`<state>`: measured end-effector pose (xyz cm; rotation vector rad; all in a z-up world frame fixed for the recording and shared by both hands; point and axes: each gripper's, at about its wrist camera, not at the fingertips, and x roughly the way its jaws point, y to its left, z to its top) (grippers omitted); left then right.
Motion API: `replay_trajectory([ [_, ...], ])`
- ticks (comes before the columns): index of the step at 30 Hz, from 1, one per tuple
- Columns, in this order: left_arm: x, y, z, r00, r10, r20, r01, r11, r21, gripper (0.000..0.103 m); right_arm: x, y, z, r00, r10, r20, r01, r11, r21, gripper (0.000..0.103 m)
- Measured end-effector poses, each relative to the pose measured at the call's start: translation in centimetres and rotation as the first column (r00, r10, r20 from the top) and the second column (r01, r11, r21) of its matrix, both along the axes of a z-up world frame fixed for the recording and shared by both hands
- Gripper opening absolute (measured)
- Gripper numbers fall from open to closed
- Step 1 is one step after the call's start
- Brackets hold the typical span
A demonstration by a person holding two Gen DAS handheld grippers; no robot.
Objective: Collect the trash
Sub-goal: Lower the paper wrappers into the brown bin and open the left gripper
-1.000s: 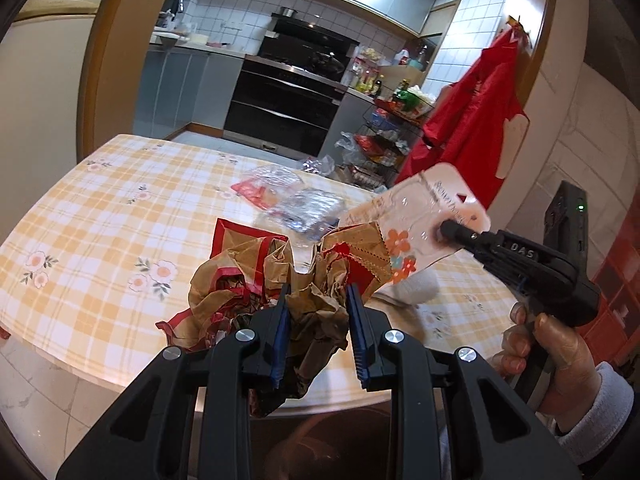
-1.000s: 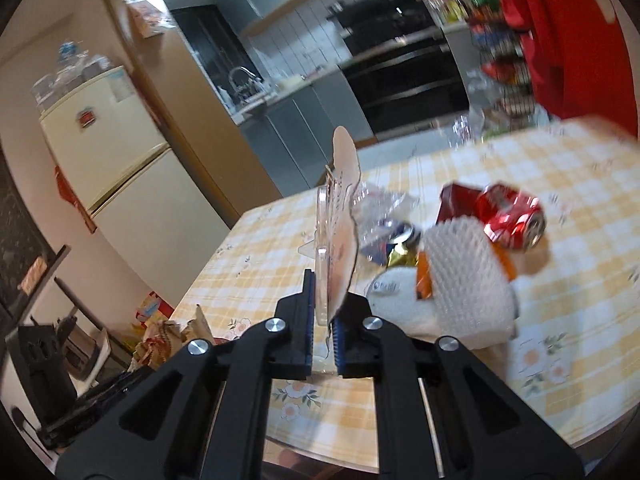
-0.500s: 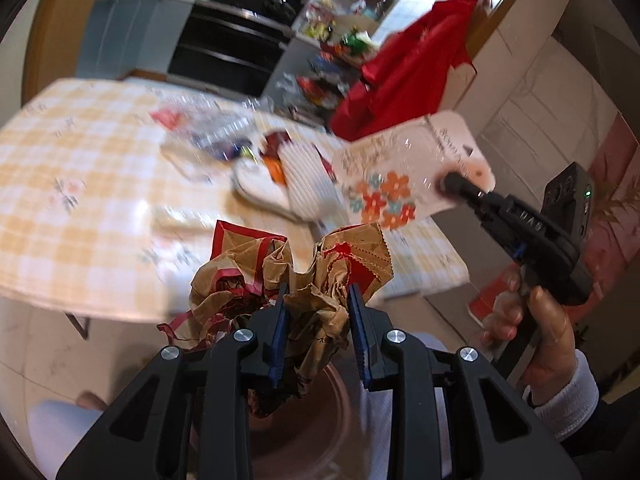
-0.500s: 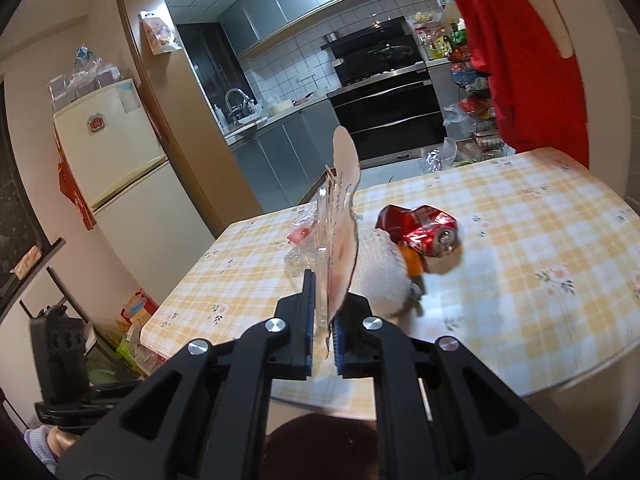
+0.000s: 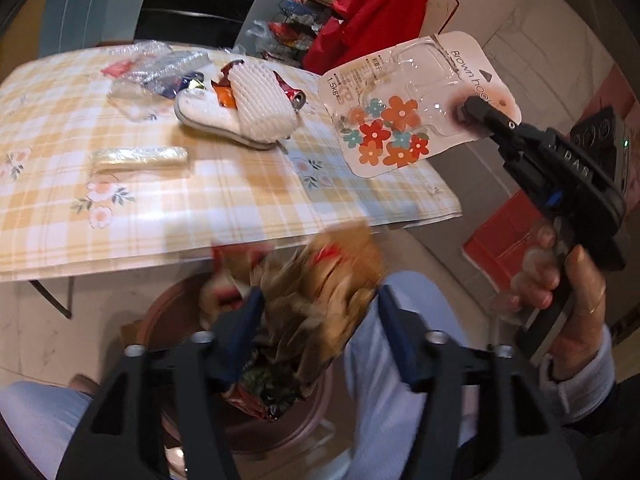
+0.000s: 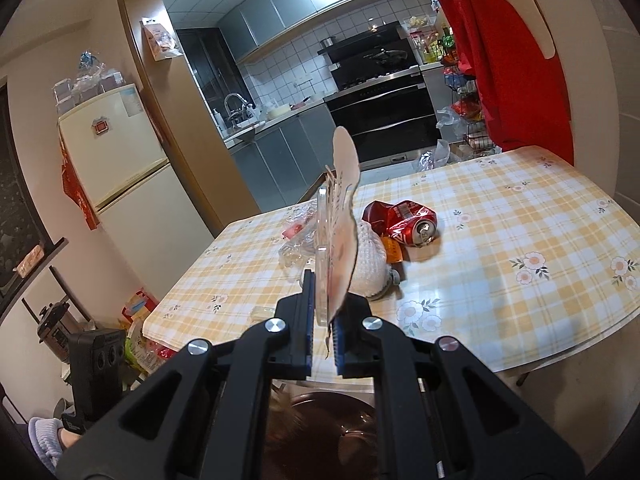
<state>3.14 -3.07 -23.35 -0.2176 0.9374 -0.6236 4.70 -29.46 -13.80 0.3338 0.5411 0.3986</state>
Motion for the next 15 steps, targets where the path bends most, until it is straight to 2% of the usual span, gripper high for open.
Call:
replay_trajectory([
  [4, 0.1, 1.6, 1.1, 0.995, 0.083, 0.049, -0.084, 0.996, 0.018, 0.083, 0.1, 0.9, -0.4, 1.000, 0.025, -0.018, -0.025, 1.000, -0.004, 0.011],
  [7, 0.0, 3.3, 2.3, 0.978, 0.184, 0.095, -0.187, 0.982, 0.021, 0.095, 0.2, 1.6, -0.9, 0.998, 0.052, -0.038, -0.052, 0.999, -0.006, 0.011],
  [12, -0.9, 6.0, 4.2, 0.921, 0.320, 0.221, -0.347, 0.933, 0.098, 0.097, 0.0, 3.2, -1.4, 0.993, 0.090, -0.074, -0.093, 0.995, -0.039, 0.011],
  [15, -1.6, 7.1, 5.3, 0.877, 0.377, 0.297, -0.433, 0.889, 0.150, 0.097, -0.1, 4.1, -1.8, 0.989, 0.109, -0.104, -0.115, 0.992, -0.053, 0.011],
])
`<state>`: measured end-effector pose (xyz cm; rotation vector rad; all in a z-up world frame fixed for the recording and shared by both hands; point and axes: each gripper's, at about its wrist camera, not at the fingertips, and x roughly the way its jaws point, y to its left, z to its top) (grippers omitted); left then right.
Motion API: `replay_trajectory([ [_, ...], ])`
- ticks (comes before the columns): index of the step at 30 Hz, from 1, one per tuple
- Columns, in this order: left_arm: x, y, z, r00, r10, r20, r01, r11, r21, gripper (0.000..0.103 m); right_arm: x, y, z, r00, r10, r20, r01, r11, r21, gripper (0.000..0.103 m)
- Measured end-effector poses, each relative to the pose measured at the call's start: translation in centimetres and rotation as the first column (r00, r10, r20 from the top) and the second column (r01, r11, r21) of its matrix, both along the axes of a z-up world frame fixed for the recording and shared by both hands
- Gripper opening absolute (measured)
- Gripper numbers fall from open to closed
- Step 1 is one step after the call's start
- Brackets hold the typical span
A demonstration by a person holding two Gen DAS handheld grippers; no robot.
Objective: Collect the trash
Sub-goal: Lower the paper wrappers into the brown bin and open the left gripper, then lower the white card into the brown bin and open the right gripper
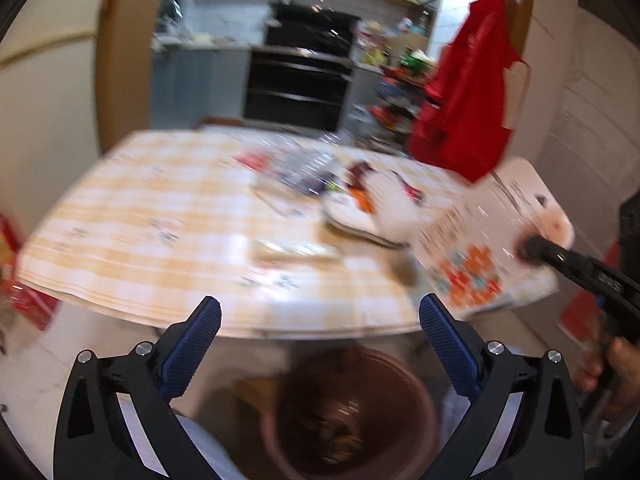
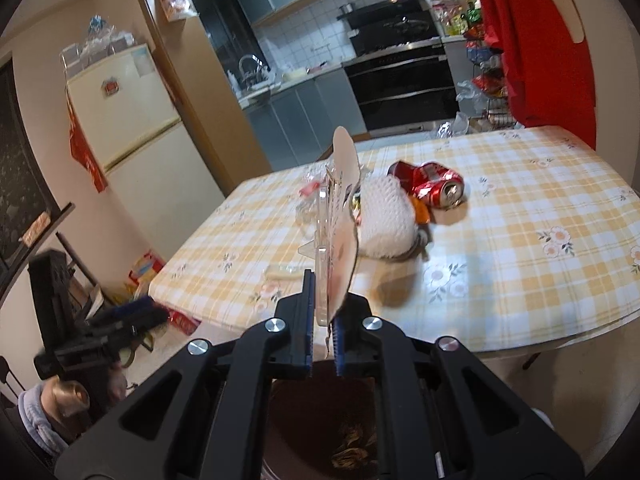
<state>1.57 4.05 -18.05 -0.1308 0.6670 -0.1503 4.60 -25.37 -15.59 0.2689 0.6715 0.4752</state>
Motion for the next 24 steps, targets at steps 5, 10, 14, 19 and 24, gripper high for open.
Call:
replay_trajectory([
  [5, -0.7, 1.4, 1.0, 0.997, 0.065, 0.044, -0.067, 0.996, 0.058, 0.097, -0.5, 1.6, -0.5, 0.999, 0.042, -0.032, -0.043, 0.998, -0.039, 0.011],
  [10, -1.3, 2.7, 1.0, 0.995, 0.094, 0.045, -0.095, 0.995, 0.030, 0.097, -1.1, 3.3, -1.4, 0.994, 0.082, -0.073, -0.088, 0.992, -0.087, 0.011],
  [14, -1.6, 3.2, 0.8, 0.993, 0.110, 0.047, -0.111, 0.993, 0.032, 0.097, -1.4, 4.4, -2.1, 0.988, 0.112, -0.105, -0.124, 0.986, -0.112, 0.011],
  [19, -1.5, 3.7, 0.4, 0.991, 0.130, 0.034, -0.131, 0.991, 0.024, 0.097, -1.4, 5.2, -3.1, 0.981, 0.137, -0.140, -0.155, 0.980, -0.128, 0.011],
  [24, -1.4, 3.7, 0.0, 0.991, 0.131, 0.028, -0.131, 0.991, 0.023, 0.097, -1.6, 5.8, -3.7, 0.973, 0.165, -0.163, -0.187, 0.973, -0.136, 0.011],
])
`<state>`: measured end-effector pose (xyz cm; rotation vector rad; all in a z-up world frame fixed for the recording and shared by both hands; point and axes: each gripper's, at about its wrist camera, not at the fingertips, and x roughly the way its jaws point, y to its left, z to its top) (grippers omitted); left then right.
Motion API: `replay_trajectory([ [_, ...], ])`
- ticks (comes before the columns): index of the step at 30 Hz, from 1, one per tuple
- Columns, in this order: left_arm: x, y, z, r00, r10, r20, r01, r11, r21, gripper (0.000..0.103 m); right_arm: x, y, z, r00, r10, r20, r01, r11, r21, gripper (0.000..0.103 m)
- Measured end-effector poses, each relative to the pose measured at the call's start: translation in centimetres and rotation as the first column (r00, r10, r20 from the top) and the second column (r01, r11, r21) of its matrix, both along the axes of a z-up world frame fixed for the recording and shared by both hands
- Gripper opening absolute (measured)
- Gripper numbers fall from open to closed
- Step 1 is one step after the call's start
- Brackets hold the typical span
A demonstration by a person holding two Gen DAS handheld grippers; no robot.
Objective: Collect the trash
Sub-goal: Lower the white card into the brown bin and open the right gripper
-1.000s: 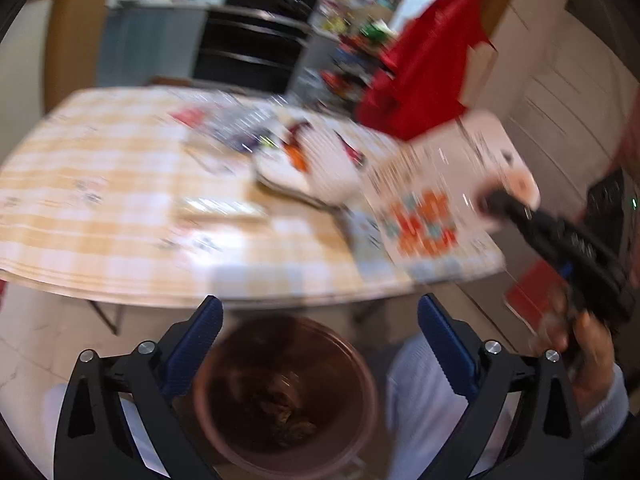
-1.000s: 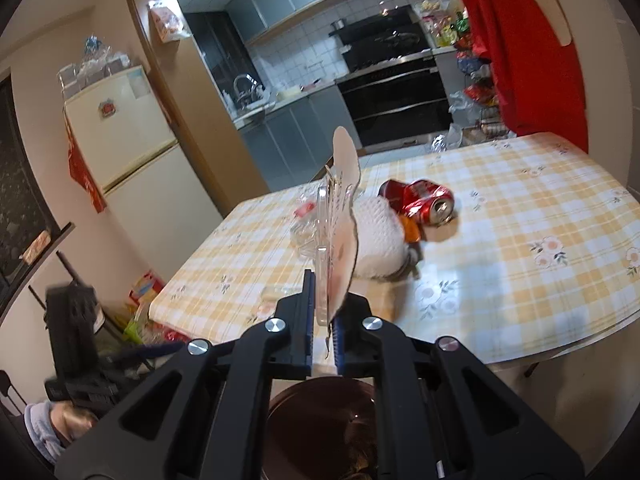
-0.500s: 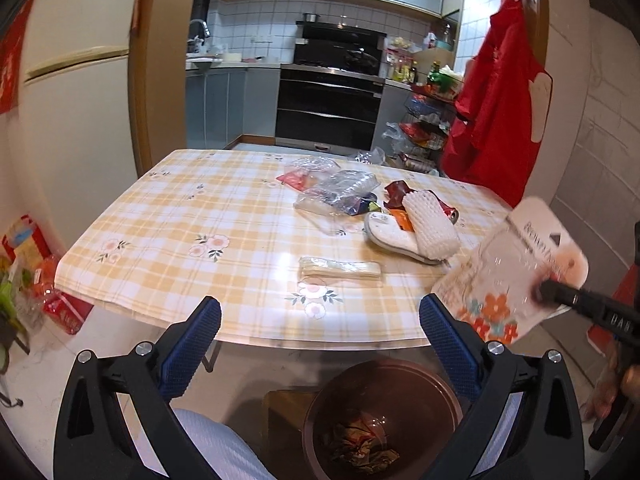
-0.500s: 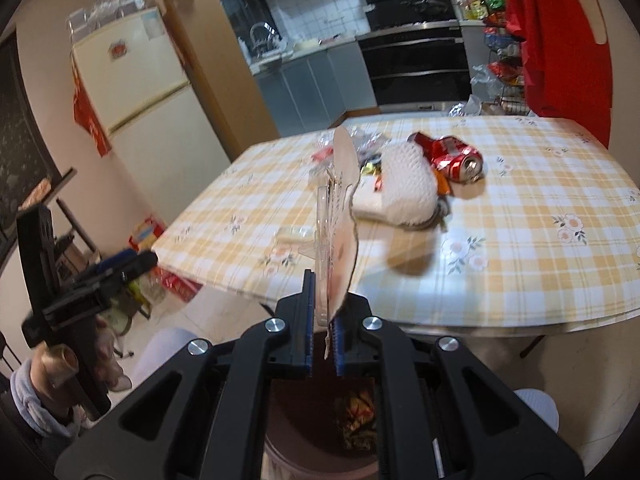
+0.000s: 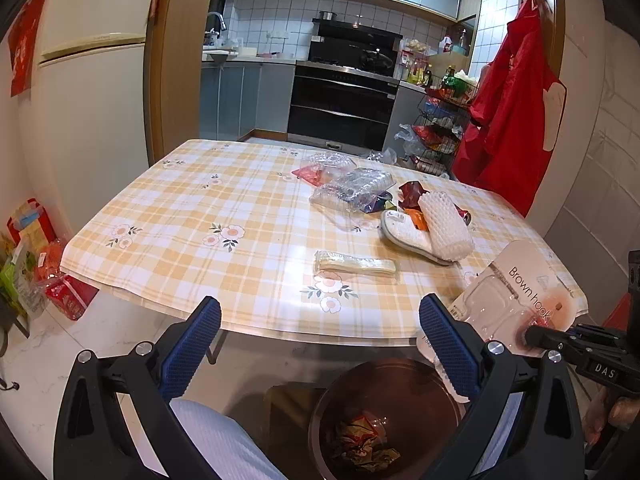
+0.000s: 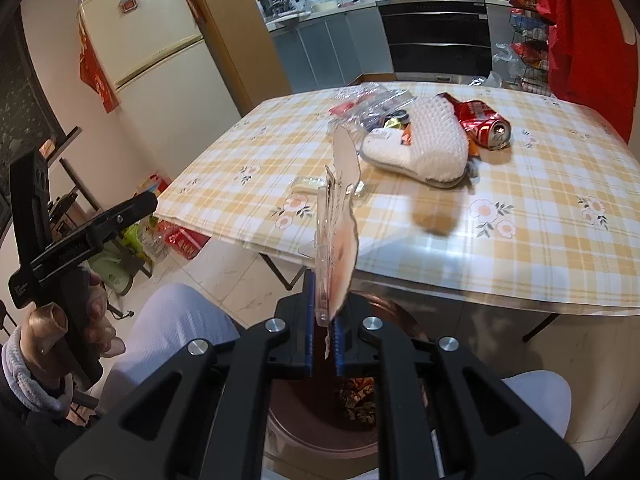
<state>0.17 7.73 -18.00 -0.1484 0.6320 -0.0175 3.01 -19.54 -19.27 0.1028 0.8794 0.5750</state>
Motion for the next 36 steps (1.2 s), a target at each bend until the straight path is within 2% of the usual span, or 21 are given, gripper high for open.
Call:
replay_trajectory([
  [7, 0.0, -0.3, -0.1, 1.000, -0.008, -0.003, 0.008, 1.000, 0.009, 0.097, 0.1, 0.7, -0.7, 0.998, 0.033, -0.049, -0.033, 0.999, 0.010, 0.012],
  [8, 0.0, -0.4, -0.1, 1.000, -0.009, -0.003, 0.009, 1.000, 0.009, 0.097, 0.2, 0.8, -0.9, 0.998, 0.031, -0.059, -0.031, 0.999, 0.008, 0.016],
  [9, 0.0, -0.4, -0.1, 1.000, -0.008, -0.003, 0.008, 1.000, 0.008, 0.097, 0.2, 0.8, -1.0, 0.998, 0.021, -0.067, -0.021, 1.000, 0.003, 0.027],
  [10, 0.0, -0.4, -0.1, 1.000, -0.008, -0.003, 0.008, 1.000, 0.008, 0.097, 0.3, 0.7, -1.1, 0.997, 0.011, -0.071, -0.011, 1.000, 0.010, 0.035],
  [11, 0.0, -0.4, -0.1, 1.000, -0.008, -0.002, 0.008, 1.000, 0.008, 0.097, 0.3, 0.5, -1.0, 0.998, 0.002, -0.069, -0.001, 1.000, 0.015, 0.047],
  [14, 0.0, -0.4, -0.1, 1.000, -0.007, -0.003, 0.007, 1.000, 0.011, 0.097, 0.3, 0.1, -0.6, 0.999, -0.029, -0.043, 0.029, 1.000, 0.003, 0.059],
  [18, 0.0, -0.4, -0.2, 1.000, -0.009, -0.004, 0.009, 1.000, 0.011, 0.097, 0.6, -0.6, -0.4, 0.994, -0.110, -0.007, 0.109, 0.993, -0.046, 0.093],
  [24, -0.1, -0.5, -0.3, 1.000, -0.011, -0.009, 0.012, 1.000, 0.011, 0.097, 1.3, -1.4, -0.7, 0.983, -0.185, 0.001, 0.184, 0.976, -0.114, 0.097],
  [36, 0.4, -0.3, -0.9, 0.999, -0.026, -0.032, 0.026, 0.999, 0.019, 0.097, 1.6, -1.8, -1.5, 0.978, -0.211, -0.005, 0.208, 0.968, -0.139, 0.097],
])
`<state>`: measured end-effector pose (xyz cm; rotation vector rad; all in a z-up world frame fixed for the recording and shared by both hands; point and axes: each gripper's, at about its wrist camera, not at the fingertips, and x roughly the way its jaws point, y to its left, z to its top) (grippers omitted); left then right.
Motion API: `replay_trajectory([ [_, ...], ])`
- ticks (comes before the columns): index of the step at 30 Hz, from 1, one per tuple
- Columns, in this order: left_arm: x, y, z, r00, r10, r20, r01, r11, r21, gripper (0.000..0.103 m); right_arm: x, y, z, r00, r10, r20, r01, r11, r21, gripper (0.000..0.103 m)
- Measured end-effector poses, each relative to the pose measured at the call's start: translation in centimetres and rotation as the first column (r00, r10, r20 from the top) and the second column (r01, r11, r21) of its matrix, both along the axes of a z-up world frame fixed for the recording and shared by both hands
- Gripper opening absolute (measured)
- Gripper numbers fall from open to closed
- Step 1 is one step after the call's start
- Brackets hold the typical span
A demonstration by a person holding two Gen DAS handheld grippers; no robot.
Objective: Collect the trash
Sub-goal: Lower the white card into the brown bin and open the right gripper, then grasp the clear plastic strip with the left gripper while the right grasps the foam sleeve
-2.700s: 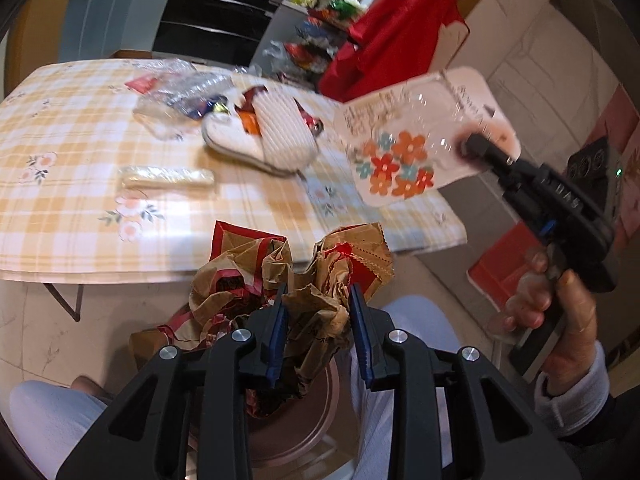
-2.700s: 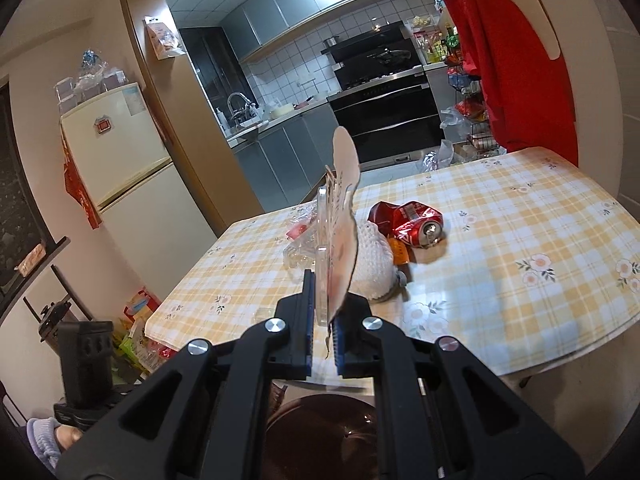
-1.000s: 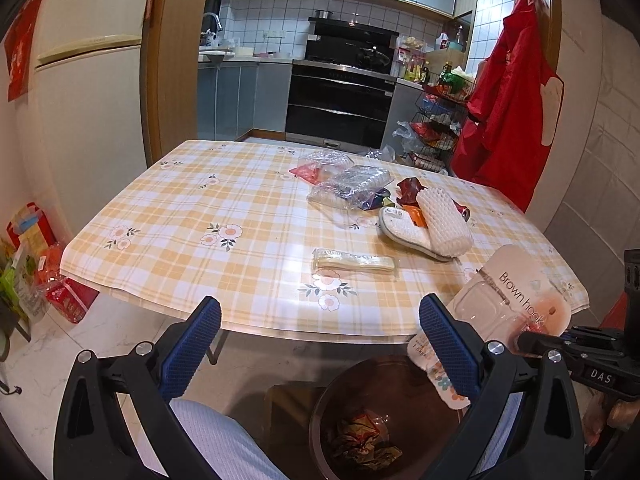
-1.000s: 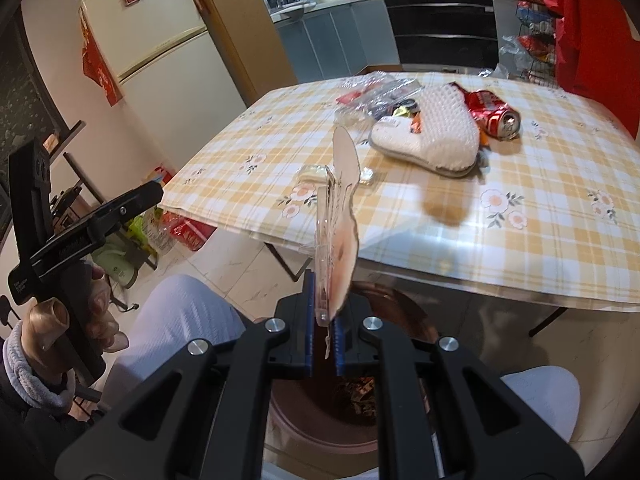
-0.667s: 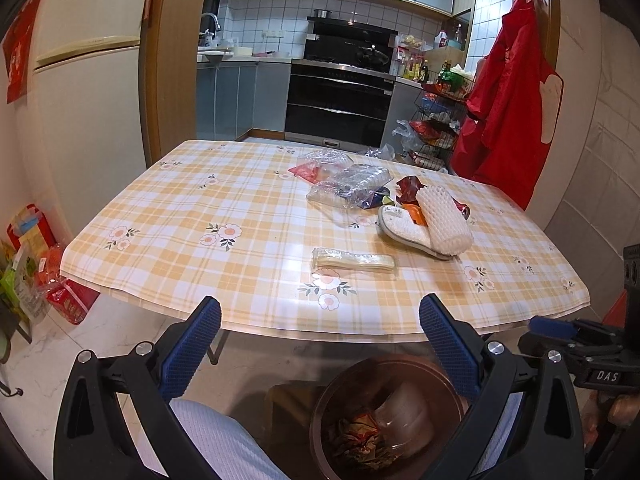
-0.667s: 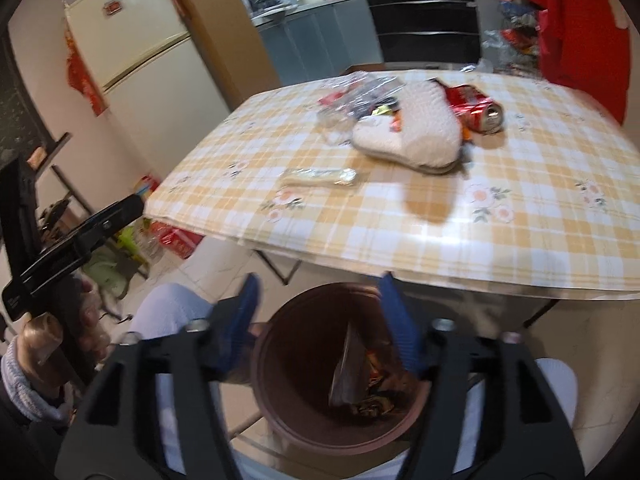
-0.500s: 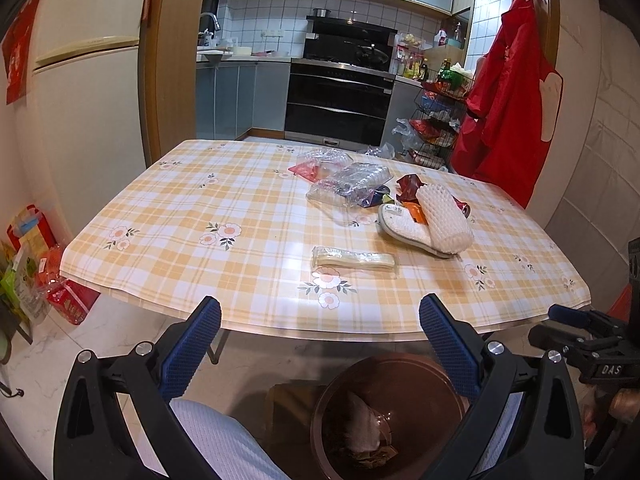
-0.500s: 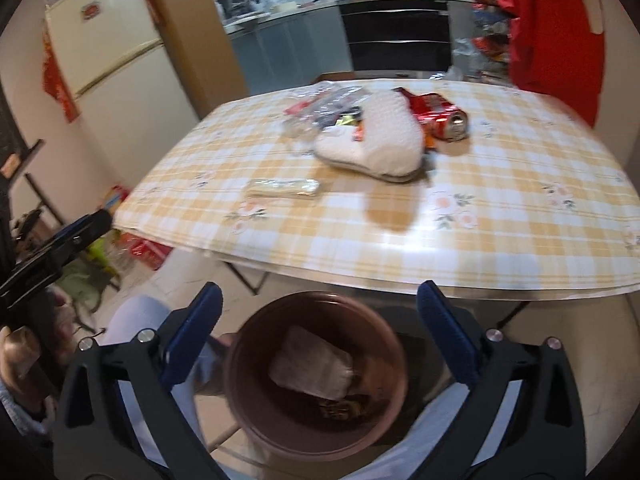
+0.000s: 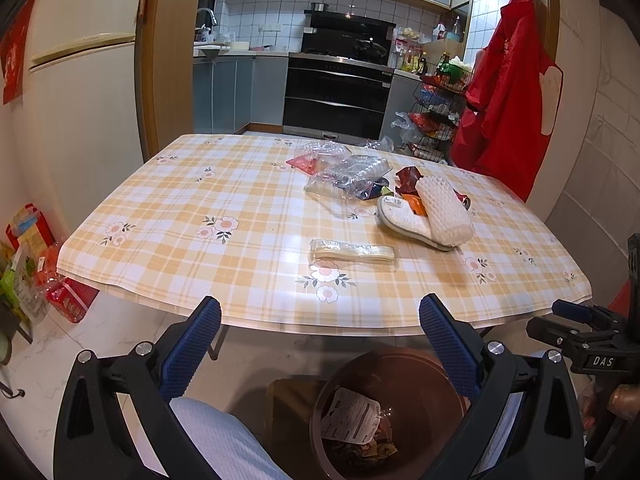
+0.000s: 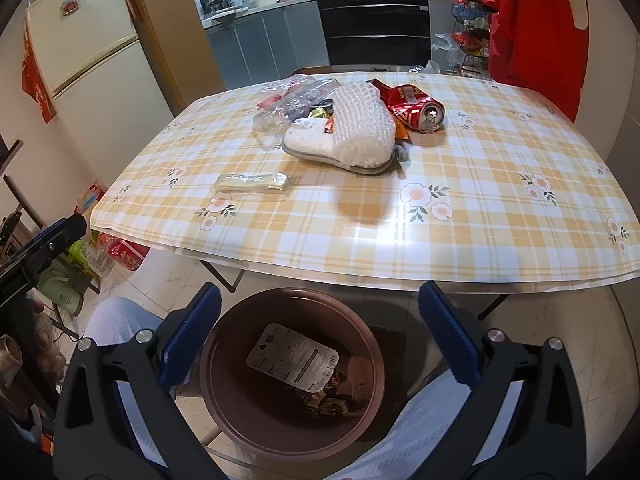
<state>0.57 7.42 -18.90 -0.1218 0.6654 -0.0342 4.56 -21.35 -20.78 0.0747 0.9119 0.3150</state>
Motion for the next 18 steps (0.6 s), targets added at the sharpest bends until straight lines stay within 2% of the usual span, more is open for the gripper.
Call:
replay_trajectory([
  [11, 1.3, -0.2, -1.9, 0.999, -0.027, -0.041, 0.028, 0.999, 0.015, 0.097, 1.1, -1.3, -0.3, 0.999, -0.029, 0.035, 0.031, 0.998, -0.062, 0.097],
  [18, 3.0, -0.4, -2.8, 0.996, -0.078, -0.052, 0.081, 0.995, 0.059, 0.097, 2.3, -2.4, -0.5, 0.998, -0.030, 0.055, 0.033, 0.998, -0.045, 0.097],
])
